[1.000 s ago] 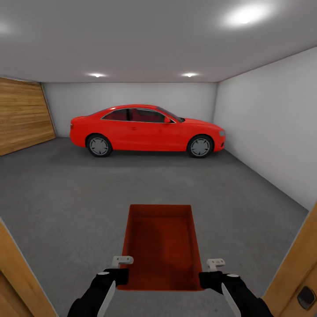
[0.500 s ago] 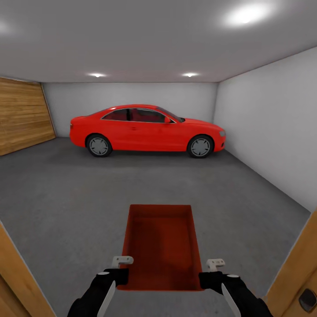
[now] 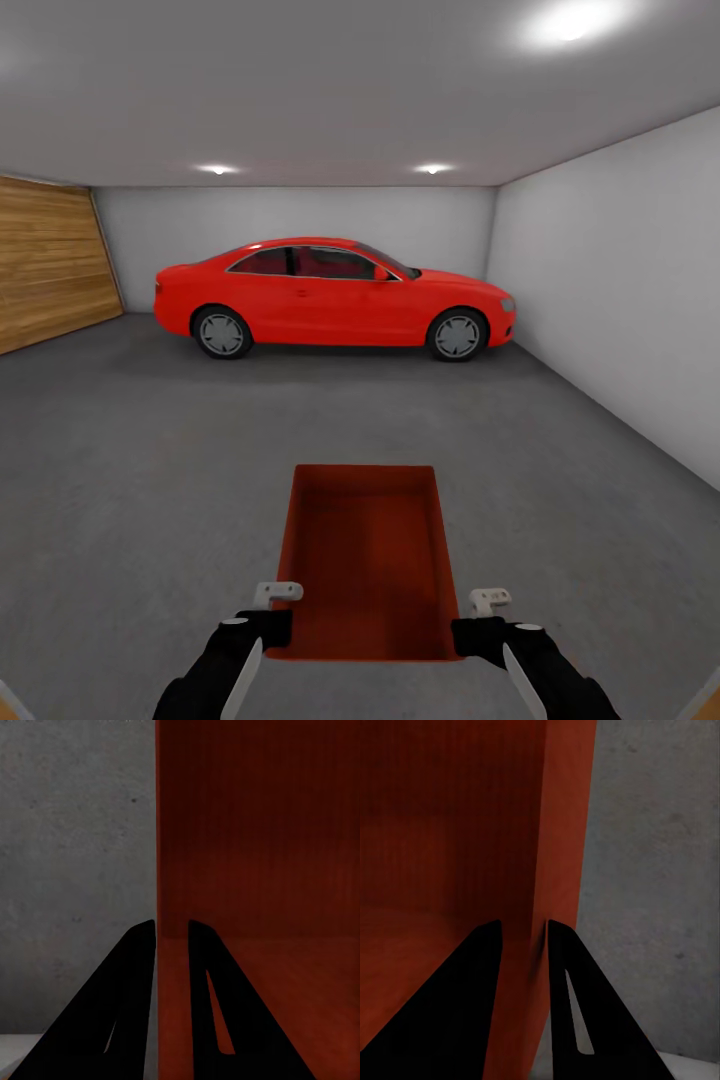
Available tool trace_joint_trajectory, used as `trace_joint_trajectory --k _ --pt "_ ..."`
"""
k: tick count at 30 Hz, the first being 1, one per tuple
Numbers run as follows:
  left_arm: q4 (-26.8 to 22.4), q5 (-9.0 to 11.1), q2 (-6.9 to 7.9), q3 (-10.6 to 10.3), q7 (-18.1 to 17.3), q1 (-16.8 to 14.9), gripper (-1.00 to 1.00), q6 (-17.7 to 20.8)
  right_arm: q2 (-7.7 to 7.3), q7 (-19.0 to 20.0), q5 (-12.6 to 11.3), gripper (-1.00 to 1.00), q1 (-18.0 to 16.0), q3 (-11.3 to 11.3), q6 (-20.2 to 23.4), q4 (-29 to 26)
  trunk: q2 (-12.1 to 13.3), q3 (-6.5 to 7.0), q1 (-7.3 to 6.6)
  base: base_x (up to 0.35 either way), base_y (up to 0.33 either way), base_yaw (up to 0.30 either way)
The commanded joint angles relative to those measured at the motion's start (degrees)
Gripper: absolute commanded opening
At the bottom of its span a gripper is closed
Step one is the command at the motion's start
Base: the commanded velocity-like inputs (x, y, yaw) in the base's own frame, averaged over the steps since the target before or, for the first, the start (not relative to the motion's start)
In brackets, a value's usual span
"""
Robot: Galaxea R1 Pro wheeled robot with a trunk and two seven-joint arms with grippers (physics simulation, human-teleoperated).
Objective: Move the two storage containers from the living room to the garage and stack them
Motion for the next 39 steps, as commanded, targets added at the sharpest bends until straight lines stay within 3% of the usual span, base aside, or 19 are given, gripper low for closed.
trace_joint_trajectory --k 1,39 --pt "-0.1 -0.3 -0.78 0.7 0.4 -0.1 -1.0 0.4 0.21 0.1 -0.2 -1.0 0.0 2.1 0.1 -0.3 -0.1 -0.1 0.02 0.021 0.0 0.0" --pt "0.0 -0.2 -0.69 0.7 0.4 -0.1 -1.0 0.4 0.21 0.1 -0.3 -1.0 0.0 2.1 -1.2 0.1 -0.1 -0.1 0.02 0.05 0.016 0.0"
